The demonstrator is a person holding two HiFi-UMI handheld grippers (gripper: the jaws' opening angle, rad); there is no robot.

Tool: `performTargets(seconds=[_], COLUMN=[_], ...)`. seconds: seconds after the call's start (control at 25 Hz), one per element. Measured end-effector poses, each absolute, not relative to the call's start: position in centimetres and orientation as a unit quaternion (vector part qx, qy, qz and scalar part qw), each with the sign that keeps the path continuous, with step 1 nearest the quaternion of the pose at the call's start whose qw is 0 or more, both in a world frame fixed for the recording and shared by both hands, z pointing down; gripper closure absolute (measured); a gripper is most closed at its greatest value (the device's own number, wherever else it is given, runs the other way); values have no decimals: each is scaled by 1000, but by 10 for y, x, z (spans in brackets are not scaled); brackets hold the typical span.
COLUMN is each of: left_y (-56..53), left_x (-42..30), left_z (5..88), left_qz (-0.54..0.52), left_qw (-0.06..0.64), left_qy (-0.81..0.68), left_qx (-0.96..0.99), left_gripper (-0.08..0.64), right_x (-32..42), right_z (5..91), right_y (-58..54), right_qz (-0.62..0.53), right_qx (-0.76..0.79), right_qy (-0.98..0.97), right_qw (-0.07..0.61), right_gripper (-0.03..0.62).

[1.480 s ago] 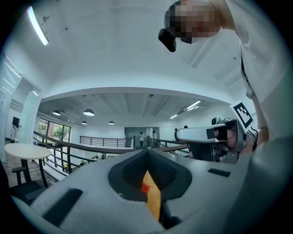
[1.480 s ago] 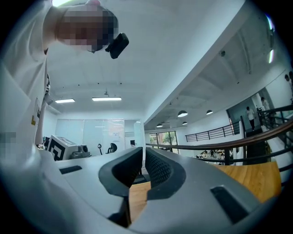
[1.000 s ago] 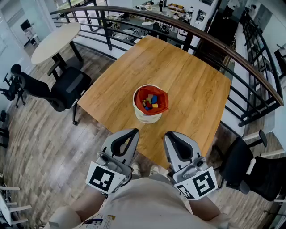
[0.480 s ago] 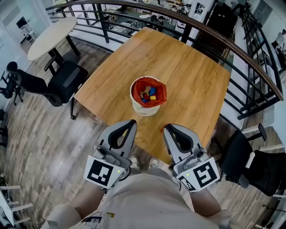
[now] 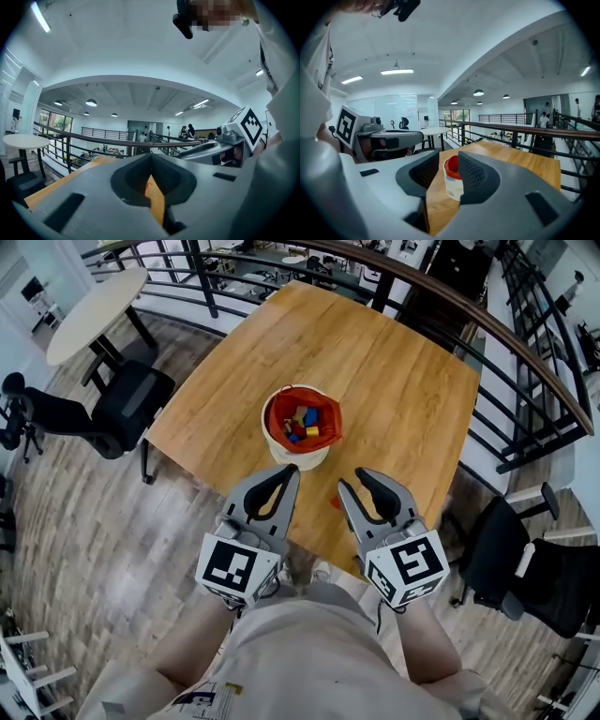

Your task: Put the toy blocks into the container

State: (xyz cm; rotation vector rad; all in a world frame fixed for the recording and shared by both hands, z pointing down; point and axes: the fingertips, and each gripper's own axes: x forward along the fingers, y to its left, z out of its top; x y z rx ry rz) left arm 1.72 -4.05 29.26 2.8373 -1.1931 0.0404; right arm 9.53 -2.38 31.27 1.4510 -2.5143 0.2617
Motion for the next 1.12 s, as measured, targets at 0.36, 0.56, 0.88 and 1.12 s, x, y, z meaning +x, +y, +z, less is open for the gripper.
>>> performTargets(seconds=[0.36, 0.56, 0.88, 1.12], left_y=[-63, -71, -82, -89], left_x=[42, 49, 57, 61], left_z=[353, 383, 420, 449], left_qz=[59, 83, 114, 137], left_qw=[78, 102, 123, 146], left_qy=[-371, -359, -340, -322], left_qx=[923, 924, 925, 925], left_gripper=[548, 548, 548, 548], right_x=[116, 125, 130, 136], right_z=[387, 420, 478, 520], right_y=[-50, -60, -72, -76], right_qz=[150, 190, 261, 312], right_qx=[516, 530, 542, 560], right_qy=[-822, -800, -769, -735], right_qw=[190, 205, 215, 218], right_gripper=[430, 409, 391, 385])
